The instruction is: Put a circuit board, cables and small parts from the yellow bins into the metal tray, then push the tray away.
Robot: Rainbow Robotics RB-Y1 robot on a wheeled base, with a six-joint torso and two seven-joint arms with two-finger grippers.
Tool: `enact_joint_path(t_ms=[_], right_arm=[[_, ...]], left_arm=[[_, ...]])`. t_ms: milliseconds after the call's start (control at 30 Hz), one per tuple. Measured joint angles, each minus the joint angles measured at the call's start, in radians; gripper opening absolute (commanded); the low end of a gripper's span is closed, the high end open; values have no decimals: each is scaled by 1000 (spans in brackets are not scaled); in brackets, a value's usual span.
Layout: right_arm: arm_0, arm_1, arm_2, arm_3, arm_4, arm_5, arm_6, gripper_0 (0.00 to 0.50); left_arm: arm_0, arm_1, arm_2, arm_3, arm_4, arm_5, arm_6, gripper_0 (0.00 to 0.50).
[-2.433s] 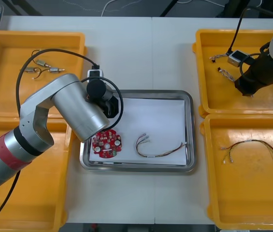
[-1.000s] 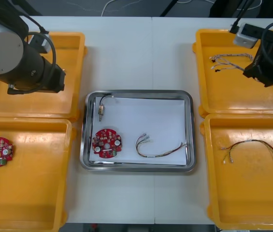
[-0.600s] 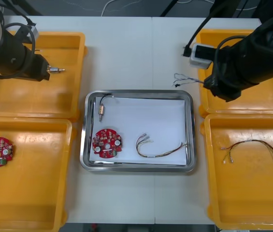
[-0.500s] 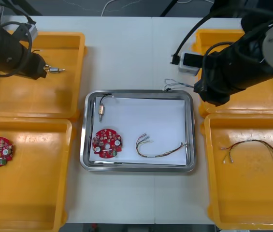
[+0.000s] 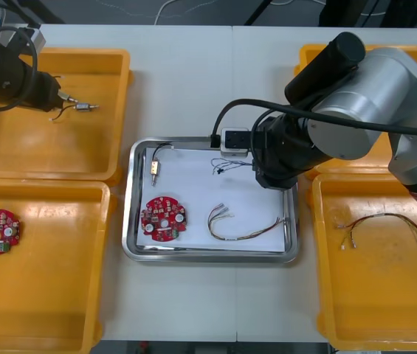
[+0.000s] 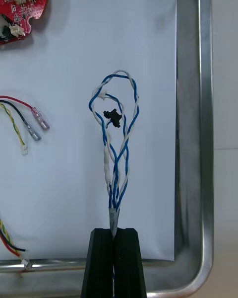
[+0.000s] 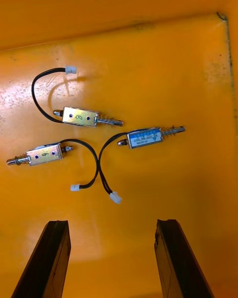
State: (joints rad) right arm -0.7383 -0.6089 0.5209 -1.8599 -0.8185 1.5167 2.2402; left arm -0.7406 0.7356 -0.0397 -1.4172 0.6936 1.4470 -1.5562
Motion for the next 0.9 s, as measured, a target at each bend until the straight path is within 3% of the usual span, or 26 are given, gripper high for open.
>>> enact_joint_path(t_ms=[267, 633, 700, 767, 833, 900], right_arm=[[-18, 7, 98, 85, 13, -117, 0, 0], [-42, 23, 173, 187, 19, -191, 0, 18], [-43, 23, 175, 190, 19, -191, 0, 75], [-43, 23, 175, 191, 18, -191, 0, 295], [-43, 23, 175, 192, 17, -191, 0, 470], [-43, 23, 175, 193, 15, -191, 0, 500]], left_arm=[[-2, 11, 0, 39, 16, -28, -50, 500], [-48, 13, 9, 220, 72, -106, -640, 500], [-62, 13, 12, 256, 79, -117, -653, 500], [-77, 13, 15, 297, 90, -123, -653, 500], [-90, 13, 19, 336, 111, -132, -653, 500], [-101, 14, 22, 372, 144, -143, -657, 500]])
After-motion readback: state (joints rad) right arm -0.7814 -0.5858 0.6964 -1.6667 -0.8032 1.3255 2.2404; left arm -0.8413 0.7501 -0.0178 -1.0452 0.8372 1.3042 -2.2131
